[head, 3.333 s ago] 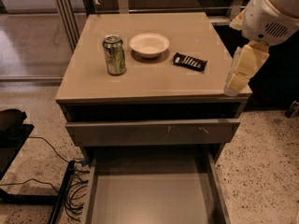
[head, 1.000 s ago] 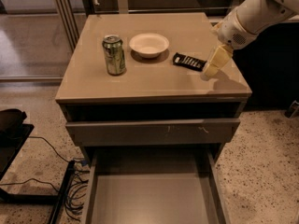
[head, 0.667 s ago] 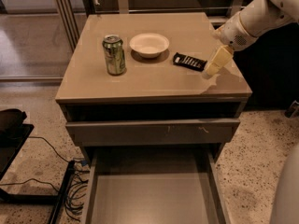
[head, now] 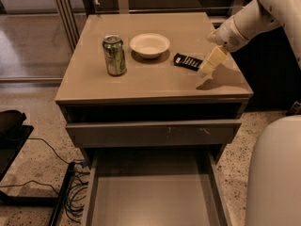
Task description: Place rxbar chocolate into middle drawer
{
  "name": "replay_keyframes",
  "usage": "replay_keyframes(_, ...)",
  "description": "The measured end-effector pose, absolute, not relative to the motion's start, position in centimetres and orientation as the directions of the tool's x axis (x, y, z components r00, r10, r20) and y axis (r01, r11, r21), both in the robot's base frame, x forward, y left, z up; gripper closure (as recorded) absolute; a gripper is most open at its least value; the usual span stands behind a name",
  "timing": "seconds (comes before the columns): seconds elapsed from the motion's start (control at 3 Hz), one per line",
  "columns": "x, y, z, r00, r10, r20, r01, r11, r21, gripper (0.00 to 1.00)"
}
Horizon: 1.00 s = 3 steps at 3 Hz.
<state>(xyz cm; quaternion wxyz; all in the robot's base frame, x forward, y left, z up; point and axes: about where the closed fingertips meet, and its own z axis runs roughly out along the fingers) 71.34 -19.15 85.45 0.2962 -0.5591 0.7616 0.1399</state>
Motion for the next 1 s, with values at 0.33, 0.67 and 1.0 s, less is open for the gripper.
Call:
replay_keyframes(0.33, 72.4, -18.5, 84.6, -0.209, -0.756, -0.620, -0.936, 0.339, -0.098, 0.00)
replay_keyframes(0.67, 73.3, -18.3, 83.6, -0.236, -0.748, -0.621, -0.932, 0.356, -0.074, 0.00)
replay_keyframes(1.0, 74.2, -18.3, 81.9, -0.279, -0.741, -0.611, -0.923, 0.382, -0.043, 0.00)
